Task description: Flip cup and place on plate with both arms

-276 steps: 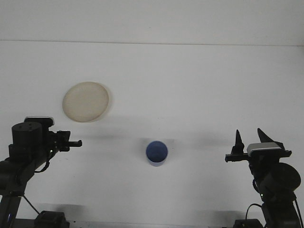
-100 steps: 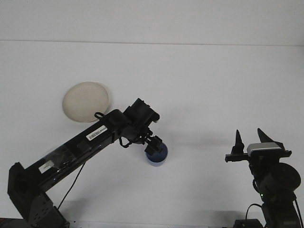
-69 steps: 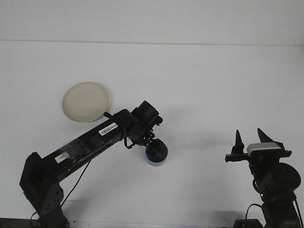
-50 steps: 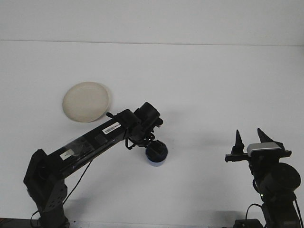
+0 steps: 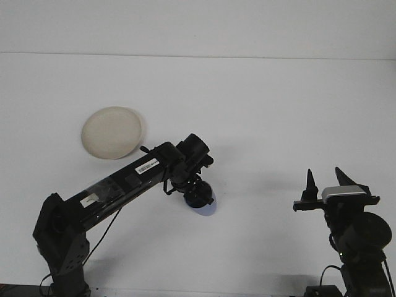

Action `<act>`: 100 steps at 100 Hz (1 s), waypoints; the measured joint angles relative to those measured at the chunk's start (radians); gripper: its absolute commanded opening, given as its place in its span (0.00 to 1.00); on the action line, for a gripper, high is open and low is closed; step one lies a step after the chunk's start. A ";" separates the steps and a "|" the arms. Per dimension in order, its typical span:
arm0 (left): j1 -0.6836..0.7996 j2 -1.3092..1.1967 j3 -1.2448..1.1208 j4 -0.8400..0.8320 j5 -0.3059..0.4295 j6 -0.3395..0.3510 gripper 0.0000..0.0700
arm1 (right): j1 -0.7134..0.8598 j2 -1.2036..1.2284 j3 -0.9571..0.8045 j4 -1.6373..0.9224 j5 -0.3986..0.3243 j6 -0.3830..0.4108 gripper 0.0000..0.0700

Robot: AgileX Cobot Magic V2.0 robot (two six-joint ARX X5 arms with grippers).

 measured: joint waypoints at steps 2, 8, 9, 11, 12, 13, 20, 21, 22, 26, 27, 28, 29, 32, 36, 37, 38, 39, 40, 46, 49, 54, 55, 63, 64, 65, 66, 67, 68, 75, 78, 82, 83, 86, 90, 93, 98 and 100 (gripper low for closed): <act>0.001 0.000 0.012 -0.012 -0.003 0.002 0.01 | 0.000 0.000 0.000 0.000 0.000 0.000 0.64; 0.009 0.002 0.063 -0.046 -0.015 0.008 0.01 | 0.000 0.000 0.000 0.000 0.000 0.000 0.64; 0.011 0.002 0.072 -0.050 -0.019 0.010 0.01 | 0.000 0.000 0.000 0.000 0.000 0.000 0.64; 0.016 0.002 0.092 -0.060 -0.027 0.013 0.01 | 0.000 0.000 0.000 0.000 0.000 0.000 0.64; 0.019 0.002 0.103 -0.066 -0.031 0.014 0.01 | 0.000 0.000 0.000 0.000 0.000 0.000 0.64; 0.022 0.002 0.114 -0.071 -0.035 0.016 0.01 | 0.000 0.000 0.000 0.000 0.000 0.000 0.64; 0.051 0.002 0.188 -0.111 -0.077 0.034 0.01 | 0.000 0.000 0.000 0.000 0.000 0.000 0.64; 0.056 0.002 0.198 -0.117 -0.082 0.035 0.01 | 0.000 0.000 0.000 0.000 0.000 0.000 0.64; 0.061 0.002 0.208 -0.123 -0.089 0.037 0.01 | 0.000 0.000 0.000 0.000 0.000 0.000 0.64; 0.085 0.002 0.249 -0.148 -0.116 0.047 0.01 | 0.000 0.000 0.000 0.000 0.000 0.000 0.64; 0.092 0.002 0.259 -0.153 -0.123 0.049 0.01 | 0.000 0.000 0.000 0.000 0.000 0.000 0.64; 0.098 0.002 0.270 -0.159 -0.131 0.051 0.01 | 0.000 0.000 0.000 0.000 0.000 0.000 0.64; 0.105 0.002 0.280 -0.164 -0.137 0.055 0.01 | 0.000 0.000 0.000 0.000 0.000 0.000 0.64; 0.127 0.002 0.311 -0.177 -0.158 0.059 0.01 | 0.000 0.000 0.000 0.000 0.000 0.000 0.64; 0.159 0.002 0.352 -0.189 -0.181 0.063 0.01 | 0.000 0.000 0.000 0.000 0.000 0.000 0.64; 0.167 0.002 0.360 -0.191 -0.186 0.063 0.01 | 0.000 0.000 0.000 0.000 0.000 0.000 0.64; 0.175 0.002 0.370 -0.192 -0.190 0.064 0.01 | 0.000 0.000 0.000 0.000 0.000 0.000 0.64; 0.184 0.002 0.380 -0.193 -0.197 0.064 0.01 | 0.000 0.000 0.000 0.000 0.000 0.000 0.64; 0.193 0.001 0.389 -0.193 -0.203 0.065 0.01 | 0.000 0.000 0.000 0.000 0.000 0.000 0.64; 0.250 0.001 0.436 -0.190 -0.233 0.067 0.01 | 0.000 0.000 0.000 0.000 0.000 0.000 0.64; 0.280 0.001 0.453 -0.189 -0.244 0.067 0.01 | 0.000 0.000 0.000 0.000 0.000 0.000 0.64; 0.330 0.001 0.467 -0.186 -0.256 0.067 0.01 | 0.000 0.000 0.000 0.000 0.000 0.000 0.64; 0.340 0.001 0.467 -0.184 -0.256 0.067 0.01 | 0.000 0.000 0.000 0.000 0.000 0.000 0.64; 0.420 0.002 0.466 -0.186 -0.259 0.067 0.01 | 0.000 0.000 0.000 0.000 0.000 0.000 0.64; 0.430 0.002 0.466 -0.187 -0.259 0.067 0.01 | 0.000 0.000 0.000 0.000 0.000 0.000 0.64; 0.439 0.002 0.466 -0.188 -0.259 0.067 0.01 | 0.000 0.000 0.000 0.000 0.000 0.000 0.64; 0.449 0.003 0.465 -0.189 -0.260 0.067 0.01 | 0.000 0.000 0.000 0.000 0.000 0.000 0.64; 0.457 0.003 0.465 -0.190 -0.260 0.067 0.01 | 0.000 0.000 0.000 0.000 0.000 0.000 0.64; 0.467 0.003 0.465 -0.190 -0.261 0.067 0.01 | 0.000 0.000 0.000 0.000 0.000 0.000 0.64; 0.525 0.006 0.465 -0.185 -0.262 0.067 0.01 | 0.000 0.000 0.000 0.000 0.000 0.000 0.64; 0.548 0.008 0.466 -0.179 -0.262 0.066 0.01 | 0.000 0.000 0.000 0.000 0.000 0.000 0.64; 0.576 0.013 0.466 -0.171 -0.262 0.066 0.01 | 0.000 0.000 0.000 0.000 0.000 0.000 0.64; 0.583 0.015 0.466 -0.169 -0.262 0.066 0.01 | 0.000 0.000 0.000 0.000 0.000 0.000 0.64; 0.602 0.021 0.466 -0.167 -0.262 0.065 0.01 | 0.000 0.000 0.000 0.000 0.000 0.000 0.64; 0.625 0.031 0.466 -0.169 -0.262 0.064 0.01 | 0.000 0.000 0.000 0.000 0.000 0.000 0.64; 0.642 0.039 0.466 -0.169 -0.262 0.063 0.01 | 0.000 0.000 0.000 0.000 0.000 0.000 0.64; 0.666 0.054 0.466 -0.169 -0.262 0.062 0.01 | 0.000 0.000 0.000 0.000 0.000 0.000 0.64; 0.675 0.061 0.466 -0.169 -0.262 0.062 0.01 | 0.000 0.000 0.000 0.000 0.000 0.000 0.64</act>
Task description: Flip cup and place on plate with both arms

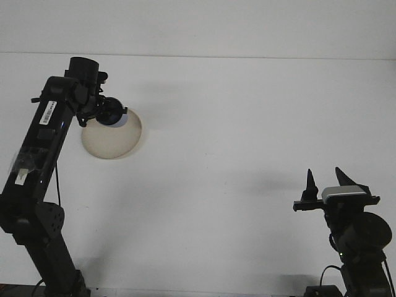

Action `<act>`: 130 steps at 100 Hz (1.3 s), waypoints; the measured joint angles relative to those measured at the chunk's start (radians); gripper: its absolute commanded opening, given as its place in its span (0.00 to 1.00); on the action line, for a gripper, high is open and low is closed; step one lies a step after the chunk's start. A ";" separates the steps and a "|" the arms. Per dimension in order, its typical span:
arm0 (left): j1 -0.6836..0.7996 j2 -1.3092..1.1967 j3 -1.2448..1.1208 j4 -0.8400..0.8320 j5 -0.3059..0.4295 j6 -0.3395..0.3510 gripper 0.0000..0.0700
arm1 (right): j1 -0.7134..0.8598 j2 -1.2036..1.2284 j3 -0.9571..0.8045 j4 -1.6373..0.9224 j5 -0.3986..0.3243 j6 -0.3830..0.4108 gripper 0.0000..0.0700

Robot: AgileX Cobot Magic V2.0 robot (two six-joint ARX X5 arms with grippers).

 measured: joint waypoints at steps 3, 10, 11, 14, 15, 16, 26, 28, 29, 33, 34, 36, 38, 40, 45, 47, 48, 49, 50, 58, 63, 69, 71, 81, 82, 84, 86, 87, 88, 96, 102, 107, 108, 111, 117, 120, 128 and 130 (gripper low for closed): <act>0.011 0.008 0.000 -0.001 0.000 0.000 0.01 | 0.000 0.000 0.000 0.000 0.000 0.000 0.64; 0.033 0.031 0.000 -0.001 0.000 0.000 0.01 | 0.000 0.000 0.000 0.000 0.000 0.000 0.64; 0.035 0.034 0.000 -0.001 0.000 0.000 0.01 | 0.000 0.000 0.000 0.000 0.000 0.000 0.64; 0.042 0.043 0.000 -0.001 0.000 0.000 0.01 | 0.000 0.000 0.000 0.000 0.000 0.000 0.64; 0.044 0.047 0.000 -0.002 0.000 0.000 0.01 | 0.000 0.000 0.000 0.000 0.000 0.000 0.64; 0.046 0.051 0.000 -0.002 0.000 0.000 0.01 | 0.000 0.000 0.000 0.000 0.000 0.000 0.64; 0.061 0.086 0.000 -0.010 0.000 0.000 0.01 | 0.000 0.000 0.000 0.000 0.000 0.000 0.64; 0.064 0.093 0.000 -0.011 0.000 0.000 0.01 | 0.000 0.000 0.000 0.000 0.000 0.000 0.64; 0.064 0.097 0.000 -0.012 0.000 0.000 0.01 | 0.000 0.000 0.000 0.000 0.000 0.000 0.64; 0.068 0.112 0.000 -0.015 0.000 -0.001 0.01 | 0.000 0.000 0.000 0.000 0.000 0.000 0.64; 0.068 0.116 0.000 -0.016 0.000 -0.001 0.01 | 0.000 0.000 0.000 0.000 0.000 0.000 0.64; 0.069 0.123 0.000 -0.016 0.000 -0.001 0.01 | 0.000 0.000 0.000 0.000 0.000 0.000 0.64; 0.070 0.130 0.000 -0.017 0.000 -0.001 0.01 | 0.000 0.000 0.000 0.000 0.000 0.000 0.64; 0.070 0.136 0.000 -0.018 0.000 -0.002 0.01 | 0.000 0.000 0.000 0.000 0.000 0.000 0.64; 0.071 0.147 0.000 -0.019 0.000 -0.003 0.01 | 0.000 0.000 0.000 0.000 0.000 0.000 0.64; 0.071 0.151 0.000 -0.019 0.000 -0.003 0.01 | 0.000 0.000 0.000 0.000 0.000 0.000 0.64; 0.071 0.151 0.000 -0.019 0.000 -0.003 0.01 | 0.000 0.000 0.000 0.000 0.000 0.000 0.64; 0.071 0.153 0.000 -0.019 0.000 -0.004 0.01 | 0.000 0.000 0.000 0.000 0.000 0.000 0.64; 0.071 0.154 0.000 -0.019 0.000 -0.004 0.01 | 0.000 0.000 0.000 0.000 0.000 0.000 0.64; 0.071 0.158 0.000 -0.019 0.000 -0.004 0.01 | 0.000 0.000 0.000 0.000 0.000 0.000 0.64; 0.072 0.159 0.000 -0.019 0.000 -0.004 0.01 | 0.000 0.000 0.000 0.000 0.000 0.000 0.64; 0.072 0.163 0.000 -0.018 0.000 -0.004 0.01 | 0.000 0.000 0.000 0.000 0.000 0.000 0.64; 0.073 0.165 0.000 -0.018 0.000 -0.004 0.01 | 0.000 0.000 0.000 0.000 0.000 0.000 0.64; 0.076 0.178 0.000 -0.017 0.000 -0.004 0.01 | 0.000 0.000 0.000 0.000 0.000 0.000 0.64; 0.076 0.180 0.000 -0.017 0.000 -0.004 0.01 | 0.000 0.000 0.000 0.000 0.000 0.000 0.64; 0.077 0.183 0.000 -0.016 0.000 -0.004 0.01 | 0.000 0.000 0.000 0.000 0.000 0.000 0.64; 0.077 0.186 0.000 -0.016 0.000 -0.004 0.02 | 0.000 0.000 0.000 0.000 0.000 0.000 0.64; 0.078 0.188 0.000 -0.016 0.000 -0.004 0.02 | 0.000 0.000 0.000 0.000 0.000 0.000 0.64; 0.078 0.188 0.000 -0.016 0.000 -0.004 0.02 | 0.000 0.000 0.000 0.000 0.000 0.000 0.64; 0.079 0.201 0.000 -0.014 0.000 -0.004 0.02 | 0.000 0.000 0.000 0.000 0.000 0.000 0.64; 0.079 0.209 0.000 -0.015 0.000 -0.004 0.02 | 0.000 0.000 0.000 0.000 0.000 0.000 0.64; 0.080 0.210 0.000 -0.014 0.000 -0.004 0.03 | 0.000 0.000 0.000 0.000 0.000 0.000 0.64; 0.080 0.210 0.000 -0.014 0.000 -0.004 0.04 | 0.000 0.000 0.000 0.000 0.000 0.000 0.64; 0.080 0.210 0.000 -0.014 0.000 -0.004 0.07 | 0.000 0.000 0.000 0.000 0.000 0.000 0.64; 0.080 0.211 0.000 -0.010 0.000 -0.004 0.21 | 0.000 0.000 0.000 0.000 0.000 0.000 0.64; 0.080 0.211 0.000 -0.005 0.000 -0.004 0.30 | 0.000 0.000 0.000 0.000 0.000 0.000 0.64; 0.080 0.213 0.000 0.003 0.000 -0.004 0.47 | 0.000 0.000 0.000 0.000 0.000 0.000 0.64; 0.080 0.214 0.000 0.005 0.000 -0.004 0.50 | 0.000 0.000 0.000 0.000 0.000 0.000 0.64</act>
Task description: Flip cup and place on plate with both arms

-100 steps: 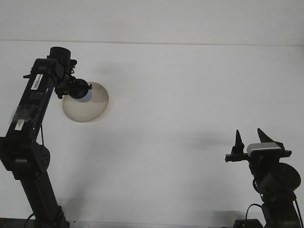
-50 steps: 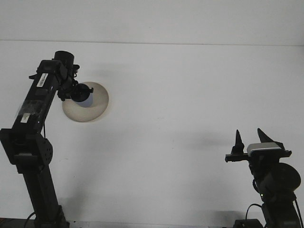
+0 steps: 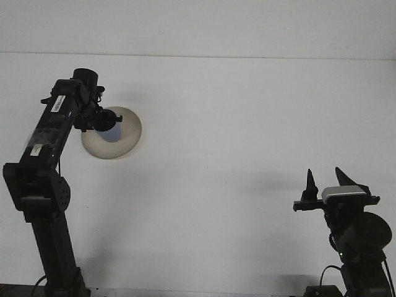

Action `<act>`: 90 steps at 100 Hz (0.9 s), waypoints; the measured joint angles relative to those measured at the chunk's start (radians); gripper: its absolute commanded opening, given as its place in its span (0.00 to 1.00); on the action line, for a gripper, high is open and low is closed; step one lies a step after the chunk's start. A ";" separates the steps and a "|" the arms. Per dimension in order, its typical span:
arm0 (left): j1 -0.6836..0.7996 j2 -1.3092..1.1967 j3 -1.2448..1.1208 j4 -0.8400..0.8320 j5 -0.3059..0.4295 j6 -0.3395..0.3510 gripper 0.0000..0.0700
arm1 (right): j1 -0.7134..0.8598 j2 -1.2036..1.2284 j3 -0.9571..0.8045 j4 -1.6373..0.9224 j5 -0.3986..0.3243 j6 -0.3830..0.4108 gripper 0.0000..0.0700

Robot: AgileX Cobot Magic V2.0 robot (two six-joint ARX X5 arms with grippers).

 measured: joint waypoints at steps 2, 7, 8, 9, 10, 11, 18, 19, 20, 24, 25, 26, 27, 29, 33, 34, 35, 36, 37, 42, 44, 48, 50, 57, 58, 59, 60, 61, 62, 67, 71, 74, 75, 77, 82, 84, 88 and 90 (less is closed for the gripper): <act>0.000 0.000 0.000 0.001 0.000 0.000 0.53 | 0.000 0.000 0.000 0.000 0.000 0.000 0.64; 0.000 0.000 0.000 0.002 0.000 0.000 0.56 | 0.000 0.000 0.000 0.000 0.000 0.000 0.64; 0.000 0.000 0.000 0.003 0.000 0.000 0.56 | 0.000 0.000 0.000 0.000 0.000 0.000 0.64; 0.000 0.000 0.000 0.003 0.000 0.000 0.56 | 0.000 0.000 0.000 0.000 0.000 0.000 0.64; 0.000 0.000 0.000 0.004 0.000 0.000 0.56 | 0.000 0.000 0.000 0.000 0.000 0.000 0.64; 0.000 0.000 0.000 0.004 0.000 0.000 0.56 | 0.000 0.000 0.000 0.000 0.000 0.000 0.64; 0.000 0.001 0.001 0.003 0.000 0.000 0.56 | 0.000 0.000 0.000 0.000 0.000 0.000 0.64; 0.000 0.000 0.001 0.002 0.000 0.000 0.56 | 0.000 0.000 0.000 0.000 0.000 0.000 0.64; 0.000 0.001 0.002 0.001 0.000 0.000 0.56 | 0.000 0.000 0.000 0.000 0.000 0.000 0.64; 0.000 0.002 0.009 -0.012 0.000 0.000 0.56 | 0.000 0.000 0.000 0.000 0.000 0.000 0.64; 0.000 0.002 0.013 -0.016 0.000 0.000 0.56 | 0.000 0.000 0.000 0.000 0.000 0.000 0.64; 0.000 0.003 0.016 -0.021 0.000 0.000 0.56 | 0.000 0.000 0.000 0.000 0.000 0.000 0.64; 0.000 0.004 0.022 -0.026 0.000 0.000 0.56 | 0.000 0.000 0.000 0.000 0.000 0.000 0.64; 0.000 0.004 0.029 -0.031 0.000 0.000 0.56 | 0.000 0.000 0.000 0.000 0.000 0.000 0.64; 0.000 0.005 0.046 -0.039 0.000 0.000 0.56 | 0.000 0.000 0.000 0.000 0.000 0.000 0.64; 0.000 0.005 0.051 -0.042 0.000 0.000 0.56 | 0.000 0.000 0.000 0.000 0.000 0.000 0.64; 0.000 0.005 0.057 -0.044 0.000 0.000 0.56 | 0.000 0.000 0.000 0.000 0.000 0.000 0.64; 0.000 0.005 0.063 -0.047 0.000 0.000 0.56 | 0.000 0.000 0.000 0.000 0.000 0.000 0.64; 0.000 0.005 0.068 -0.049 0.000 0.000 0.56 | 0.000 0.000 0.000 0.000 0.000 0.000 0.64; 0.000 0.005 0.101 -0.065 0.000 -0.001 0.56 | 0.000 0.000 0.000 0.000 0.000 0.000 0.64; 0.000 0.005 0.115 -0.071 0.000 -0.002 0.56 | 0.000 0.000 0.000 0.000 0.000 0.000 0.64; 0.000 0.005 0.145 -0.085 0.000 -0.005 0.56 | 0.000 0.000 0.000 0.000 0.000 0.000 0.64; 0.000 0.005 0.159 -0.092 0.000 -0.006 0.56 | 0.000 0.000 0.000 0.000 0.000 0.000 0.64; 0.000 0.005 0.208 -0.118 0.000 -0.011 0.56 | 0.000 0.000 0.000 0.000 0.000 0.000 0.64; 0.000 0.005 0.215 -0.123 0.000 -0.012 0.56 | 0.000 0.000 0.000 0.000 0.000 0.000 0.64; 0.000 0.005 0.223 -0.127 0.000 -0.013 0.56 | 0.000 0.000 0.000 0.000 0.000 0.000 0.64; 0.000 0.005 0.229 -0.132 0.000 -0.013 0.56 | 0.000 0.000 0.000 0.000 0.000 0.000 0.64; 0.000 0.005 0.236 -0.135 0.000 -0.014 0.56 | 0.000 0.000 0.000 0.000 0.000 0.000 0.64; 0.000 0.005 0.243 -0.140 0.000 -0.015 0.56 | 0.000 0.000 0.000 0.000 0.000 0.000 0.64; 0.000 0.005 0.274 -0.161 0.000 -0.022 0.56 | 0.000 0.000 0.000 0.000 0.000 0.000 0.64; 0.000 0.005 0.294 -0.174 0.000 -0.027 0.56 | 0.000 0.000 0.000 0.000 0.000 0.000 0.64; 0.000 0.002 0.299 -0.175 0.000 -0.031 0.56 | 0.000 0.000 0.000 0.000 0.001 0.000 0.64; 0.000 0.000 0.299 -0.174 0.000 -0.032 0.56 | 0.000 0.000 0.000 0.000 0.002 0.000 0.64; 0.000 -0.003 0.299 -0.175 0.000 -0.034 0.56 | 0.000 0.000 0.000 0.000 0.003 0.000 0.64; 0.000 -0.010 0.299 -0.181 0.000 -0.038 0.56 | 0.000 0.000 0.000 -0.001 0.004 0.000 0.64; 0.000 -0.013 0.299 -0.184 0.000 -0.039 0.56 | 0.000 0.000 0.000 -0.001 0.004 0.000 0.64; 0.000 -0.024 0.299 -0.188 0.000 -0.040 0.56 | 0.000 0.000 0.000 -0.001 0.005 0.000 0.64; 0.000 -0.031 0.298 -0.189 0.000 -0.042 0.56 | 0.000 0.000 0.000 -0.001 0.007 0.000 0.64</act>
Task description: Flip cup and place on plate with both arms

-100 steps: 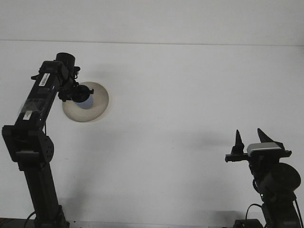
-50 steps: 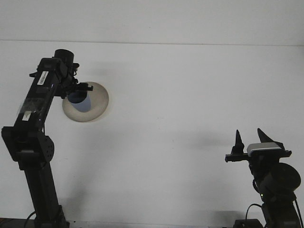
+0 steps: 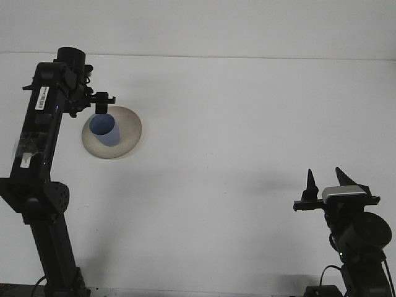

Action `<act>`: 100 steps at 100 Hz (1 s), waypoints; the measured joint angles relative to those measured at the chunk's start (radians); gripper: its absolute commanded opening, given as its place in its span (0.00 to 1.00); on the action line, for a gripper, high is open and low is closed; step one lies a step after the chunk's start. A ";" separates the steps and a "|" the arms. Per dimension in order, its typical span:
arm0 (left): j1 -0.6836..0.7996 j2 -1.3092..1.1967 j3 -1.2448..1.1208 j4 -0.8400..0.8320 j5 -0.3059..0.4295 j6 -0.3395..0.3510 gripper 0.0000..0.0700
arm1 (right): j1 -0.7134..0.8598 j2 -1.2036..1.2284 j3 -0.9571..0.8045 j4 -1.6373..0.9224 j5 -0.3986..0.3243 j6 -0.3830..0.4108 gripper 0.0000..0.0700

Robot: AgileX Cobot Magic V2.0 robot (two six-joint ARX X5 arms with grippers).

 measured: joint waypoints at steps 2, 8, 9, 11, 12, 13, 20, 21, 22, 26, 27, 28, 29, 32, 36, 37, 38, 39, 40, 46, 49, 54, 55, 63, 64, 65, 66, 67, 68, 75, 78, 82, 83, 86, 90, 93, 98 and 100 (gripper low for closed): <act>0.000 -0.009 -0.001 -0.001 0.000 -0.001 0.56 | 0.000 0.000 0.000 0.000 0.002 0.000 0.64; 0.000 -0.047 -0.002 -0.003 0.000 -0.008 0.56 | 0.000 0.000 0.000 0.000 0.013 0.000 0.64; 0.000 -0.053 -0.002 -0.003 0.000 -0.010 0.56 | 0.000 0.000 0.000 0.000 0.014 0.000 0.64; 0.000 -0.071 -0.002 -0.003 0.000 -0.012 0.56 | 0.000 0.000 0.000 0.000 0.016 0.000 0.64; 0.000 -0.078 -0.002 -0.003 0.000 -0.012 0.56 | 0.000 0.000 0.000 0.000 0.016 0.000 0.64; 0.000 -0.087 -0.002 -0.002 0.000 -0.013 0.56 | 0.000 0.000 0.000 0.000 0.016 0.000 0.64; 0.000 -0.153 -0.002 -0.002 0.000 -0.018 0.56 | 0.000 0.000 0.000 0.000 0.018 0.000 0.64; 0.000 -0.161 -0.002 -0.002 0.000 -0.018 0.56 | 0.000 0.000 0.000 0.000 0.018 0.000 0.64; 0.000 -0.171 -0.002 -0.002 0.000 -0.019 0.56 | 0.000 0.000 0.000 0.000 0.019 0.000 0.64; 0.000 -0.207 -0.002 -0.002 0.000 -0.023 0.56 | 0.000 0.000 0.000 0.000 0.019 0.000 0.64; 0.000 -0.215 -0.002 -0.002 0.000 -0.023 0.56 | 0.000 0.000 0.000 0.000 0.019 0.000 0.64; 0.000 -0.224 -0.002 -0.002 0.000 -0.024 0.56 | 0.000 0.000 0.000 0.000 0.019 0.000 0.64; 0.000 -0.232 -0.002 -0.003 0.000 -0.025 0.56 | 0.000 0.000 0.000 0.000 0.019 0.000 0.64; -0.001 -0.254 -0.002 -0.003 0.000 -0.027 0.56 | 0.000 0.000 0.000 0.000 0.019 0.000 0.64; -0.002 -0.280 -0.002 -0.003 0.000 -0.034 0.56 | 0.000 0.000 0.000 0.000 0.019 0.000 0.64; -0.003 -0.285 -0.002 -0.003 0.000 -0.035 0.56 | 0.000 0.000 0.000 0.000 0.019 0.000 0.64; -0.003 -0.291 -0.002 -0.003 0.000 -0.037 0.56 | 0.000 0.000 0.000 0.000 0.019 0.000 0.64; -0.003 -0.297 -0.003 -0.002 0.000 -0.038 0.56 | 0.000 0.000 0.000 0.000 0.019 0.000 0.64; -0.004 -0.303 -0.005 -0.002 0.000 -0.039 0.56 | 0.000 0.000 0.000 0.000 0.019 0.000 0.64; -0.010 -0.342 -0.035 0.000 0.000 -0.042 0.56 | 0.000 0.000 0.000 0.000 0.019 0.000 0.64; -0.016 -0.362 -0.057 0.000 0.000 -0.044 0.56 | 0.000 0.000 0.000 0.000 0.019 0.000 0.64; -0.029 -0.396 -0.099 0.000 0.000 -0.046 0.56 | 0.000 0.000 0.000 0.000 0.019 0.000 0.64; -0.032 -0.403 -0.108 0.000 0.000 -0.046 0.56 | 0.000 0.000 0.000 0.000 0.019 0.000 0.64; -0.057 -0.462 -0.193 0.025 0.000 -0.049 0.56 | 0.000 0.000 0.000 0.000 0.019 0.000 0.64; -0.060 -0.470 -0.206 0.031 0.000 -0.049 0.56 | 0.000 0.000 0.000 0.000 0.019 0.000 0.64; -0.063 -0.479 -0.219 0.039 0.000 -0.049 0.56 | 0.000 0.000 0.000 0.000 0.019 0.000 0.64; -0.066 -0.488 -0.232 0.046 0.000 -0.049 0.56 | 0.000 0.000 0.000 0.000 0.019 0.000 0.64; -0.069 -0.497 -0.245 0.053 0.000 -0.049 0.56 | 0.000 0.000 0.000 0.000 0.019 0.000 0.64; -0.072 -0.507 -0.259 0.061 0.000 -0.049 0.56 | 0.000 0.000 0.000 0.000 0.019 0.000 0.64; -0.092 -0.582 -0.364 0.120 0.000 -0.051 0.56 | 0.000 0.000 0.000 0.000 0.019 0.000 0.64; -0.101 -0.616 -0.411 0.147 0.000 -0.052 0.56 | 0.000 0.000 0.000 0.000 0.019 0.000 0.64; -0.114 -0.666 -0.479 0.183 0.000 -0.054 0.56 | 0.000 0.000 0.000 0.000 0.019 0.000 0.64; -0.117 -0.679 -0.496 0.191 0.000 -0.055 0.56 | 0.000 0.000 0.000 0.000 0.019 0.000 0.64; -0.127 -0.716 -0.547 0.214 0.000 -0.060 0.56 | 0.000 0.000 0.000 0.000 0.019 0.000 0.64; -0.140 -0.769 -0.618 0.246 0.000 -0.061 0.56 | 0.000 0.000 0.000 0.000 0.019 0.000 0.64; -0.149 -0.806 -0.669 0.269 0.000 -0.063 0.56 | 0.000 0.000 0.000 0.000 0.019 0.000 0.64; -0.162 -0.868 -0.755 0.308 0.001 -0.064 0.56 | 0.000 0.000 0.000 0.000 0.019 0.000 0.64; -0.166 -0.892 -0.789 0.325 0.001 -0.064 0.56 | 0.000 0.000 0.000 0.000 0.019 0.000 0.64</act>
